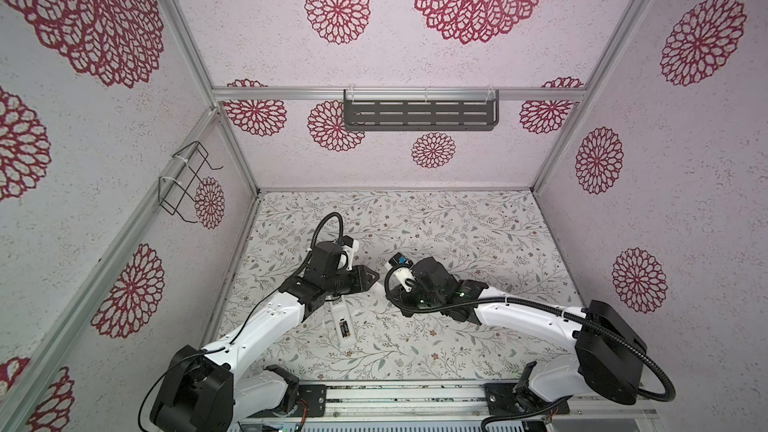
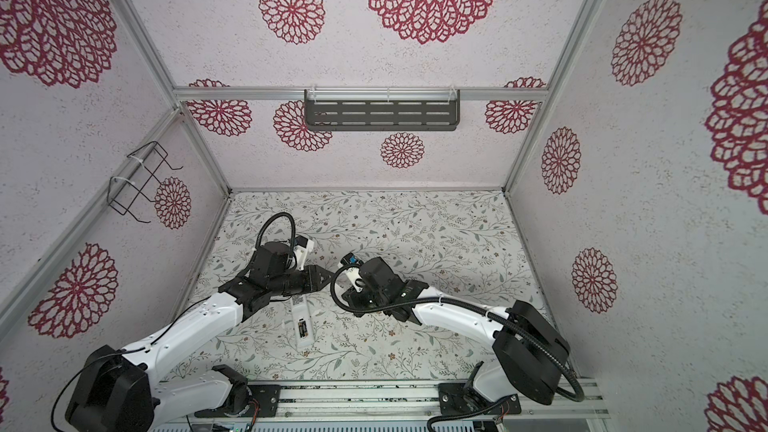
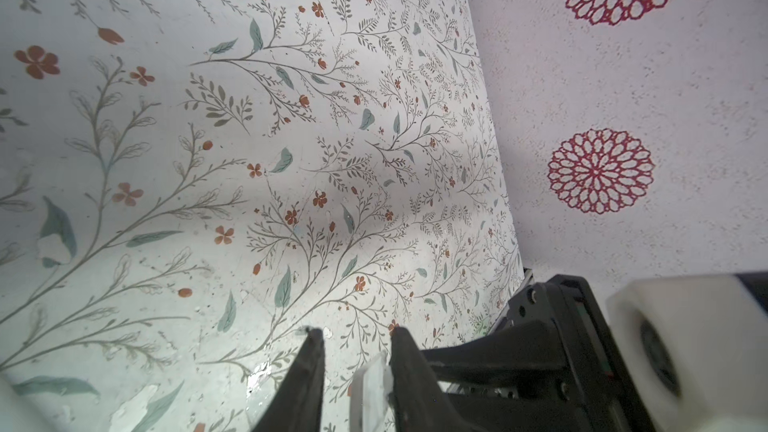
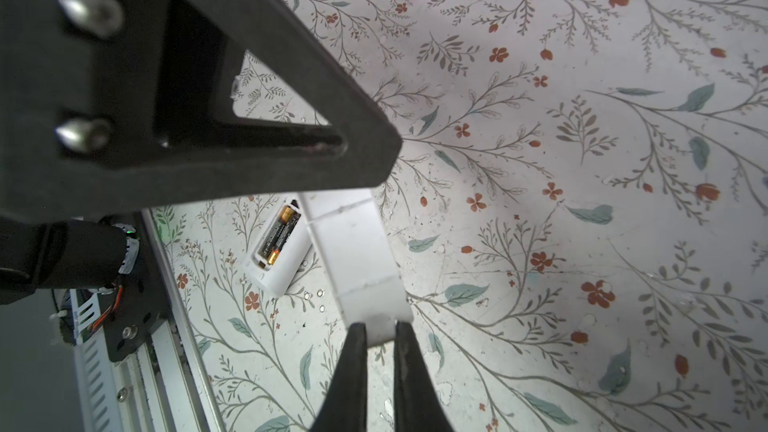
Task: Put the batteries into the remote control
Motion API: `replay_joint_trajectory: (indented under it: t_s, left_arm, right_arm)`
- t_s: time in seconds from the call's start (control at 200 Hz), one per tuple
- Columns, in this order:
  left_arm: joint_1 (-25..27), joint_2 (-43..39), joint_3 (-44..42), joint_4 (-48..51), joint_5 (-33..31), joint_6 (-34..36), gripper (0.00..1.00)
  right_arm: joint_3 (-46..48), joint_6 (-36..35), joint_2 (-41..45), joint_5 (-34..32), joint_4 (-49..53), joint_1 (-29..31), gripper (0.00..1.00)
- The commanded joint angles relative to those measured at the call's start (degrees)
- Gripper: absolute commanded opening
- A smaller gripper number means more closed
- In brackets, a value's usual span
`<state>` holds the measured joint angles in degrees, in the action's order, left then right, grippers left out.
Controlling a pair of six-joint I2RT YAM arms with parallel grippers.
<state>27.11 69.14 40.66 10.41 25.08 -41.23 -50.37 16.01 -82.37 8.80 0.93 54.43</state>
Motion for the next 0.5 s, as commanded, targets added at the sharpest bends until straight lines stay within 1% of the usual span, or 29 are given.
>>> replay_joint_trajectory:
  t_s: [0.0,0.06,0.115,0.17,0.195,0.255,0.31,0.34,0.4,0.425,0.495]
  left_arm:
    - [0.3,0.3,1.0,-1.1,0.7,0.3,0.32]
    - [0.3,0.3,0.9,-1.0,0.8,0.4,0.31]
    - [0.3,0.3,0.8,-1.1,0.9,0.3,0.28]
    - [0.3,0.4,0.8,-1.4,1.3,0.3,0.22]
    - [0.4,0.4,0.8,-1.7,1.6,0.3,0.17]
    - [0.4,0.5,0.8,-2.0,2.3,0.3,0.10]
    - [0.4,0.4,0.7,-2.2,2.3,0.3,0.04]
    - [0.4,0.2,0.7,-2.0,2.3,0.3,0.00]
    - [0.4,-0.3,0.6,-1.7,1.9,0.8,0.00]
    - [0.4,-0.6,0.6,-1.4,1.8,1.2,0.00]
    - [0.4,-1.5,0.7,-0.3,1.3,2.5,0.00]
  right_arm:
    - [-0.4,1.7,2.9,-2.6,-2.1,0.2,0.08]
    - [-0.4,1.8,3.0,-2.6,-2.5,0.2,0.08]
    - [-0.5,2.0,3.0,-2.4,-2.8,0.2,0.08]
    - [-0.7,2.2,2.9,-2.2,-2.9,0.3,0.08]
    - [-0.7,2.3,2.9,-2.3,-2.9,0.3,0.08]
    - [-0.8,2.6,2.8,-2.2,-3.2,0.3,0.09]
    - [-0.7,2.8,2.8,-1.6,-3.6,0.2,0.11]
    - [-0.6,2.9,2.8,-0.7,-3.8,0.2,0.15]
    - [-0.3,2.7,3.3,0.9,-4.2,0.1,0.25]
    - [0.2,2.6,3.7,1.9,-4.6,-0.1,0.32]
    - [1.8,2.5,5.3,8.3,-6.1,-2.4,0.51]
